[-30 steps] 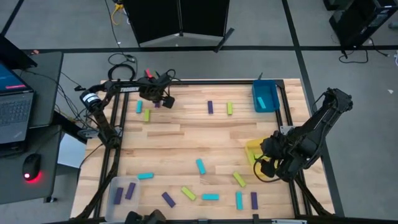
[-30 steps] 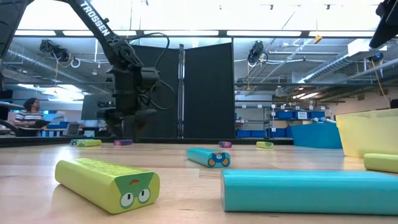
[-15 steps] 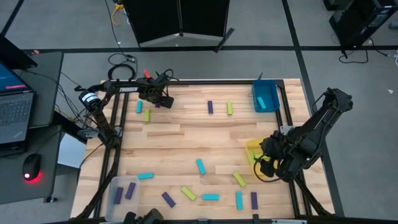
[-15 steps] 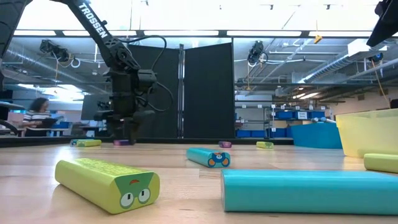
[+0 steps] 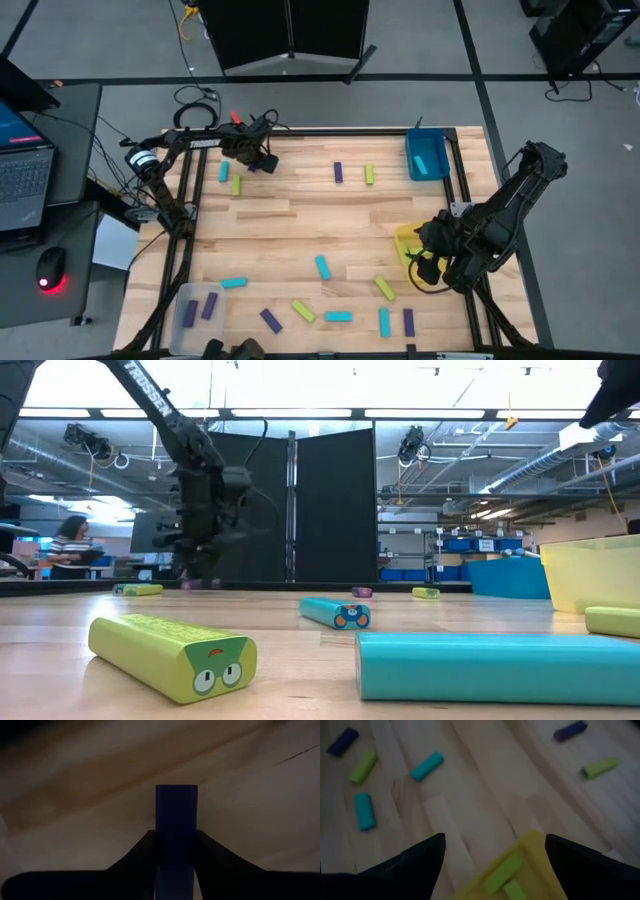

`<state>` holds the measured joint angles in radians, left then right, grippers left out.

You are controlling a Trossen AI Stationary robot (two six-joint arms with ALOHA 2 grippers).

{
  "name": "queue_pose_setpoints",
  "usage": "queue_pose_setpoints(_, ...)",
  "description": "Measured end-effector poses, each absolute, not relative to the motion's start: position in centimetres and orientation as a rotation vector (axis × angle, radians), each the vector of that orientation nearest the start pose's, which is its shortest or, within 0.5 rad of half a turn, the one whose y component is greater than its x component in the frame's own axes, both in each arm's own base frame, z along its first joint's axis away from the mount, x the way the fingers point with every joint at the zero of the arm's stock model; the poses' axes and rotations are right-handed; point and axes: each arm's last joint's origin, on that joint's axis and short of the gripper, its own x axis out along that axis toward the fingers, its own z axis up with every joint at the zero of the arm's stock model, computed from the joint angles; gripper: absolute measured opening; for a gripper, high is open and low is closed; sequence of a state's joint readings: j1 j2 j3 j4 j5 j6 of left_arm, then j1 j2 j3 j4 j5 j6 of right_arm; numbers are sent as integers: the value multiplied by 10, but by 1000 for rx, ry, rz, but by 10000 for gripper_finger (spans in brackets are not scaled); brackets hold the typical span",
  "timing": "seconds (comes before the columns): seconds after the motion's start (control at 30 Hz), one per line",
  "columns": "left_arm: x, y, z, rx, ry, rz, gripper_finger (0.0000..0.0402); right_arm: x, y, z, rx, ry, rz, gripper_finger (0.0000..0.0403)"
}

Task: Sort blocks
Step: Put the violet block into the transparent bin

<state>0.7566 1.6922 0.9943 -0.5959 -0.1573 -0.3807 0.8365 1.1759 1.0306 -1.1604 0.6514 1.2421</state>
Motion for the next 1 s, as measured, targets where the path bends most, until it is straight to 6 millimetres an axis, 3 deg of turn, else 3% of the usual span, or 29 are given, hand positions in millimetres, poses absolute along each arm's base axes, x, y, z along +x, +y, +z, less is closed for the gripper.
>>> queue_pose_setpoints(0.1, 229, 202, 191, -636, 1058, 966, 103, 146, 130, 285, 245, 789, -433, 354)
queue_pose_setpoints(0.23, 238, 173, 233, -560, 995, 854, 103, 157, 120, 286, 260, 758, -495, 354)
queue_pose_setpoints(0.33, 241, 141, 270, -514, 951, 752, 103, 170, 108, 287, 270, 740, -535, 354)
queue_pose_setpoints(0.53, 235, 64, 320, -442, 943, 544, 103, 199, 77, 292, 270, 686, -600, 354)
queue_pose_setpoints(0.77, 213, -28, 337, -464, 1004, 317, 103, 221, 20, 293, 383, 705, -722, 354)
queue_pose_setpoints(1.0, 193, -112, 325, -452, 1183, 90, 103, 253, -38, 280, 422, 716, -737, 354)
